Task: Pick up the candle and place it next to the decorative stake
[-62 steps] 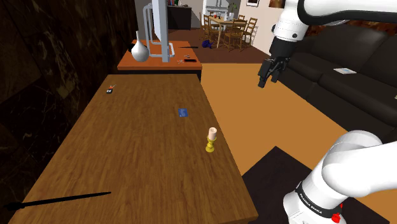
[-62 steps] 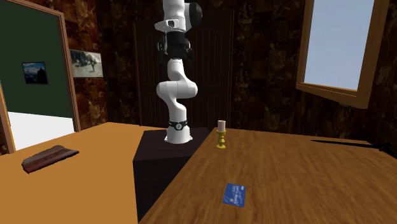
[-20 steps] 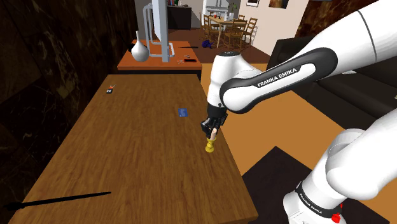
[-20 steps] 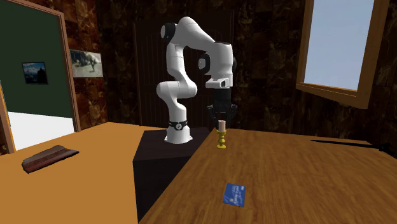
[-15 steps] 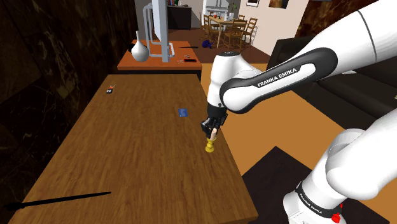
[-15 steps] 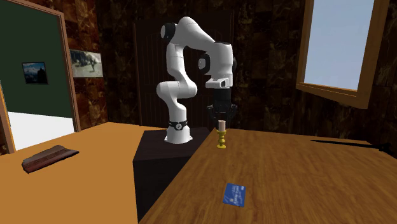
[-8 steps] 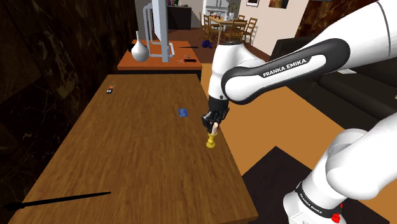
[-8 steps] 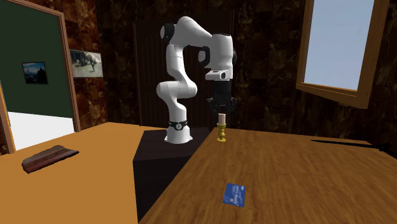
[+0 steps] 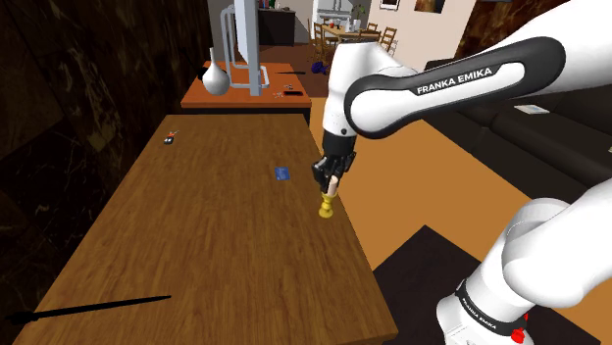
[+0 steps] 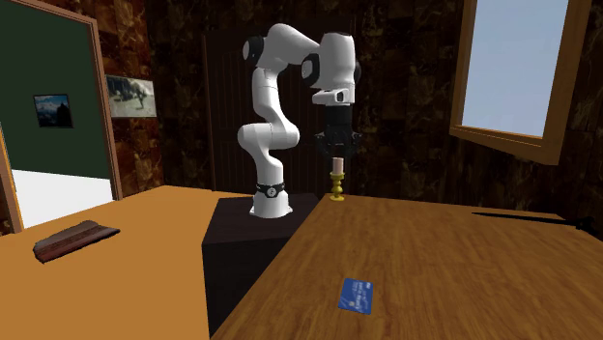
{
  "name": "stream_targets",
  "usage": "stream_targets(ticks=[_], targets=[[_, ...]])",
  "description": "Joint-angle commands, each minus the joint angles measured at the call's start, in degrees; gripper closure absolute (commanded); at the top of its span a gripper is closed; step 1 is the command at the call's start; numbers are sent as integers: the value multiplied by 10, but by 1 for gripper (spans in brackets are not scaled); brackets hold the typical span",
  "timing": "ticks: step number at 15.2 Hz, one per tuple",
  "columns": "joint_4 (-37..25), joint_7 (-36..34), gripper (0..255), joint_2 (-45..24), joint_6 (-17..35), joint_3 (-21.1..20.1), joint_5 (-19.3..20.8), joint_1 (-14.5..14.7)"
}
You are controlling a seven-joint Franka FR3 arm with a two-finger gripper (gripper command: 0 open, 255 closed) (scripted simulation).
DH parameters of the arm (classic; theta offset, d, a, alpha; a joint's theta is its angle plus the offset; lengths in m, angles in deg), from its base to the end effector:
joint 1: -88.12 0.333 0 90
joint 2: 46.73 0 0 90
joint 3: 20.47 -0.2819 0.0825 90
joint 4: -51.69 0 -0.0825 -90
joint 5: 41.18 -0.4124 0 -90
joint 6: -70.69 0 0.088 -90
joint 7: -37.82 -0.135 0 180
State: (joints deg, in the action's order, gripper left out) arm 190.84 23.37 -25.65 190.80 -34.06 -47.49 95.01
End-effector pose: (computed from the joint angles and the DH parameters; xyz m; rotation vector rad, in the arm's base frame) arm 0.4406 0.1685 0.3678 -3.1216 -0.0579 -0.0372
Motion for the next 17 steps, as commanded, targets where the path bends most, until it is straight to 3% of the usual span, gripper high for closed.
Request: stream_targets(ticks=[1,17], targets=[[-10,0,255,7,-17,1,0,0],[-114,0,255,30,-144,11,4,-2]])
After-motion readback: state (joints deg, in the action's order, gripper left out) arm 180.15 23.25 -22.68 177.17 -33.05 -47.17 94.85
